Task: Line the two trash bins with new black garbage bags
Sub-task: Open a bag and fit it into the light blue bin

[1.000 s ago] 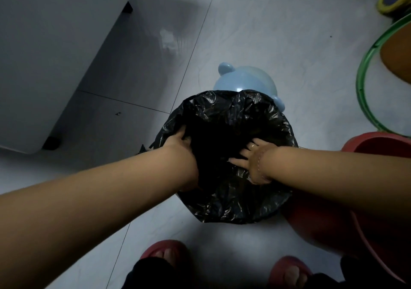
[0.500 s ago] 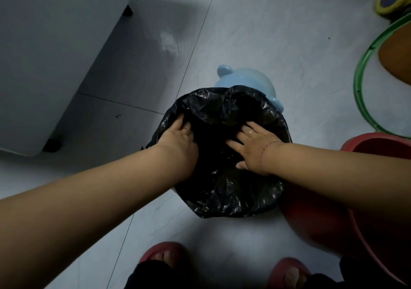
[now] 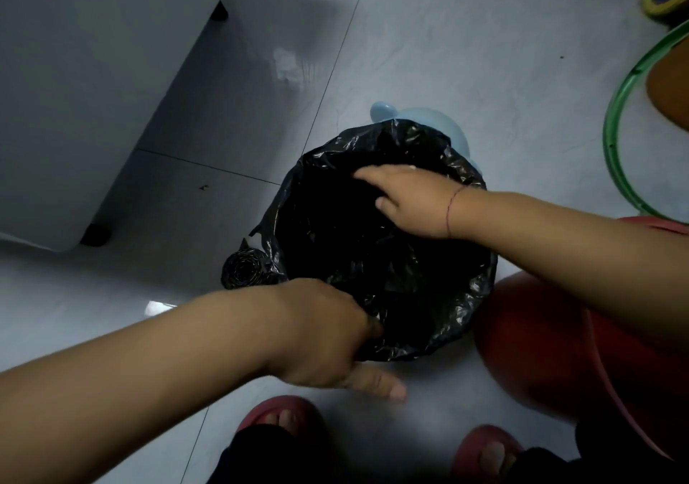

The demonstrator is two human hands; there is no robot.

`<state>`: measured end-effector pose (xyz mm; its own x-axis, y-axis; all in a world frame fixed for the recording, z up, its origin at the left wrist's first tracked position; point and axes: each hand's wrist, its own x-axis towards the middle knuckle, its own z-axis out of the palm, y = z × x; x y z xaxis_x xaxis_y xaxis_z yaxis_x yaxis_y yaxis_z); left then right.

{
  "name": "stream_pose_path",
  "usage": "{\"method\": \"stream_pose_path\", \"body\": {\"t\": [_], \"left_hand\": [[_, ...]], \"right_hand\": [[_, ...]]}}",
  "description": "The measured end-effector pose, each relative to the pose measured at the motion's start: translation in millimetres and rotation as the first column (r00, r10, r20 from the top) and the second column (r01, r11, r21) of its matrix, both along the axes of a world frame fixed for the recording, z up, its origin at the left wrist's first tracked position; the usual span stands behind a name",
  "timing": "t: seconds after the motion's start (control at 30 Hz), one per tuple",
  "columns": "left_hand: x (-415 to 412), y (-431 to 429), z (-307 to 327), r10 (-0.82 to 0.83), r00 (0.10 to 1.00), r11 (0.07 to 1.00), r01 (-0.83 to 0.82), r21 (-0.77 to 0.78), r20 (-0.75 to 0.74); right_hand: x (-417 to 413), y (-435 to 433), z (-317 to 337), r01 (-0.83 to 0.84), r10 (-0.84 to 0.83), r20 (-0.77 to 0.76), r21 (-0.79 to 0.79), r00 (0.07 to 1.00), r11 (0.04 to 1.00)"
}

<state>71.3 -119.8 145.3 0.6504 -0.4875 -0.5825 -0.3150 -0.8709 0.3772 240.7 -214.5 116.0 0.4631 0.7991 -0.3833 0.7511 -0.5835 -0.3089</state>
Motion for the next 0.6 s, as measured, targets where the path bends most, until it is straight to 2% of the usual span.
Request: {"method": "stream_pose_path", "body": {"t": [0.07,0.1,0.17,0.23,0.27,0.3,0.4,0.43,0.53,0.57,0.6], "left_hand": [[3,7,1,0.011,0.999,1.000,-0.012,0.005,0.048],[4,12,1,0.004,0.999,0.999,-0.007,0.050,0.051],[2,17,-1,-0.042,0.999,0.984,0.036,0.176,0.033],[-2,17,-4,-0.120,0.992,0.961,0.108,0.253,0.032],[-3,16,-4,-0.131,0.991,0.960,0.118,0.253,0.034],[-3,15,-3,-0.119,0.992,0.967,0.105,0.233,0.048],[-1,11,-1,-0.097,0.990,0.980,0.078,0.181,0.099],[0,10,0,-0.091,0.993,0.980,0.076,0.183,0.075],[-4,6,2,-0.068,0.997,0.976,0.071,0.204,-0.022],[-5,5,4,-0.069,0.997,0.976,0.073,0.204,-0.023],[-4,4,7,-0.066,0.998,0.978,0.066,0.199,-0.004]], "right_hand": [[-21,-11,-2,-0.141,0.140,-0.014,-0.104,0.990,0.985],[-31,-19,-2,-0.226,0.227,-0.019,-0.213,0.974,0.951],[-46,-37,-3,-0.349,0.352,-0.094,-0.503,0.931,0.791],[-55,-50,-1,-0.363,0.300,-0.220,-0.711,0.928,0.602],[-56,-53,-1,-0.361,0.271,-0.246,-0.741,0.931,0.566],[-56,-52,-1,-0.361,0.265,-0.250,-0.728,0.931,0.582],[-52,-43,-3,-0.321,0.308,-0.113,-0.519,0.945,0.793],[-51,-41,-5,-0.312,0.306,-0.089,-0.463,0.948,0.830],[-58,-43,-8,-0.323,0.282,-0.160,-0.541,0.946,0.776],[-61,-45,-5,-0.319,0.271,-0.170,-0.542,0.948,0.777],[-63,-48,2,-0.306,0.265,-0.152,-0.485,0.952,0.820]]}}
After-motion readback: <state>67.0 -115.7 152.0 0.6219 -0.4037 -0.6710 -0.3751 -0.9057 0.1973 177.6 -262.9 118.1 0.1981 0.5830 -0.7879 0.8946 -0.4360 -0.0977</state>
